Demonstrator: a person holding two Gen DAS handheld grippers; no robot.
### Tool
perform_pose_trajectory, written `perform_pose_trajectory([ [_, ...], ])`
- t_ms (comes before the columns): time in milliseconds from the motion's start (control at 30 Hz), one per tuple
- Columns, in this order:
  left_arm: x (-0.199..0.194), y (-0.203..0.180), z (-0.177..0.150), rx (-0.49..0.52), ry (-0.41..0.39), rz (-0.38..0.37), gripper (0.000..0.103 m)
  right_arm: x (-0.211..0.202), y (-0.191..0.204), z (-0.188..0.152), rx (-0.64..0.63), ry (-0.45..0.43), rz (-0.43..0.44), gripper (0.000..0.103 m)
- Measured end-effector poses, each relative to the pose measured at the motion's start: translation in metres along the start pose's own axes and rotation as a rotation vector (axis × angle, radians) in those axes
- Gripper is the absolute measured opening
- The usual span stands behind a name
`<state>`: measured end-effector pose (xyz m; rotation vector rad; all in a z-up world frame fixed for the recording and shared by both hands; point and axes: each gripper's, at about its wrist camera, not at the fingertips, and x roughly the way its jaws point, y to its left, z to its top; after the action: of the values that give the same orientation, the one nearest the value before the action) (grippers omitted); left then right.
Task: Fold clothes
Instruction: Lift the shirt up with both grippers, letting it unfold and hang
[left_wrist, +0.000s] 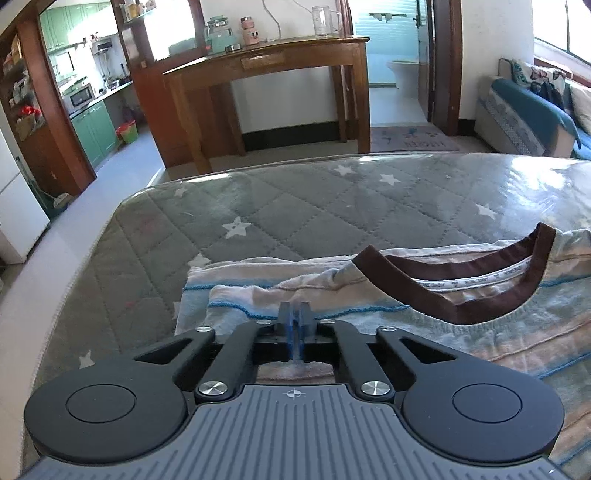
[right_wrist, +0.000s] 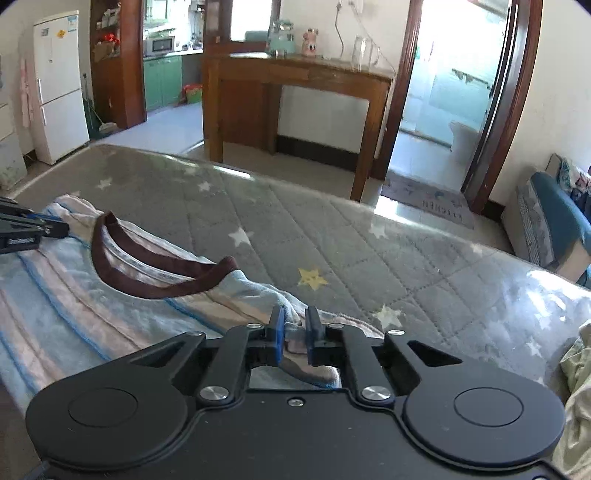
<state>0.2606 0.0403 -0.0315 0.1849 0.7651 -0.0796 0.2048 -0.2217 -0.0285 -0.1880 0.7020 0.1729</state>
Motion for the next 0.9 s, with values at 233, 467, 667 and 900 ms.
perform_pose_trajectory([
  [233,-0.03,0.007,-0.001,0.002,-0.046,-0.021,0.001,-0.05,0.012,-0.005,-0.008,-0.078,0.061,0.011],
  [467,-0.058,0.003,-0.003,0.036,-0.079,-0.023,0.014,-0.108,0.042,-0.029,-0.091,-0.124,0.131,0.011],
  [667,-0.071,-0.003,-0.007,0.056,-0.121,-0.042,0.043,-0.126,0.061,-0.054,-0.145,-0.101,0.169,0.011],
  [900,-0.052,0.002,-0.013,0.013,-0.072,-0.055,0.043,-0.113,0.068,-0.059,-0.186,-0.083,0.144,0.011],
])
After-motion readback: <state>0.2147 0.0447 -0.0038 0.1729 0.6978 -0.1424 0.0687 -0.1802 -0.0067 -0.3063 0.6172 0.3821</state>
